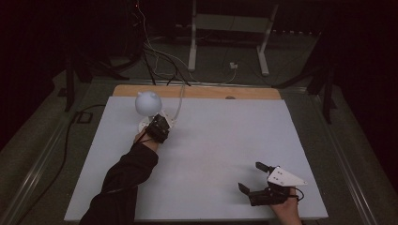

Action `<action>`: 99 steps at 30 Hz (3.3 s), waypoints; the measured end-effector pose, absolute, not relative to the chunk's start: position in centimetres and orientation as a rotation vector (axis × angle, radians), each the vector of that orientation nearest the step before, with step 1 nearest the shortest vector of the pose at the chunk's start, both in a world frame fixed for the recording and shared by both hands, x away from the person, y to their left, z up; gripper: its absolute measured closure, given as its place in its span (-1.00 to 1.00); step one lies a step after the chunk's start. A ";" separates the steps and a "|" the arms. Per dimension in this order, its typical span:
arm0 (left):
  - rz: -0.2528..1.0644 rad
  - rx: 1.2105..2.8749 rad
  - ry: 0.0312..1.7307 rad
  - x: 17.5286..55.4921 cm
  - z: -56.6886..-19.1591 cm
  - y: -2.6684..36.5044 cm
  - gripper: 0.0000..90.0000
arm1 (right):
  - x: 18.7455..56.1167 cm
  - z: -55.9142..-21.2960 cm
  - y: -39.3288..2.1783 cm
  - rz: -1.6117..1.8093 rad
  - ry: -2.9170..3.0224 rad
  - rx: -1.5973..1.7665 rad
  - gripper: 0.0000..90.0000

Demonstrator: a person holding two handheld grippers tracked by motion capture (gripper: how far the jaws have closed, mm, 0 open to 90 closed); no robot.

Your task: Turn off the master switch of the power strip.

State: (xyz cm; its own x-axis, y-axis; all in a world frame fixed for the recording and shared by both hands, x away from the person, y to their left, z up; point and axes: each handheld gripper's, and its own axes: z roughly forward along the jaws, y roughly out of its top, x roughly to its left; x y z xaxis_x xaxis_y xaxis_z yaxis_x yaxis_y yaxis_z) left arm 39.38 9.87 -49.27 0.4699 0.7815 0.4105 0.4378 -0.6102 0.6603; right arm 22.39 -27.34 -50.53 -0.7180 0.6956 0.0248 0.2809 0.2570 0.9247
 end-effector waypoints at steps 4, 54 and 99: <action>0.946 2.231 0.999 38.9 -48.2 9.8 1.00 | 22.4 -50.5 -27.4 1.455 2.143 0.889 -1.00; 0.230 2.182 0.736 31.6 -44.6 13.0 -1.00 | 22.3 -50.4 -27.2 1.445 2.136 0.883 -1.00; 0.240 2.244 0.752 24.4 -51.2 23.1 -1.00 | 22.4 -50.7 -26.7 1.426 2.174 0.876 -1.00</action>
State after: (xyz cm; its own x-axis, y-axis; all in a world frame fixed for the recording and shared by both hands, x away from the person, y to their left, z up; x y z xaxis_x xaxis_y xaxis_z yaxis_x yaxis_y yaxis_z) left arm 24.43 23.10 -51.21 0.8101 0.5837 -0.0543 0.4440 -0.5504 0.7070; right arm 22.42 -26.70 -50.73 -0.7260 0.6876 0.0118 0.2847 0.2848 0.9153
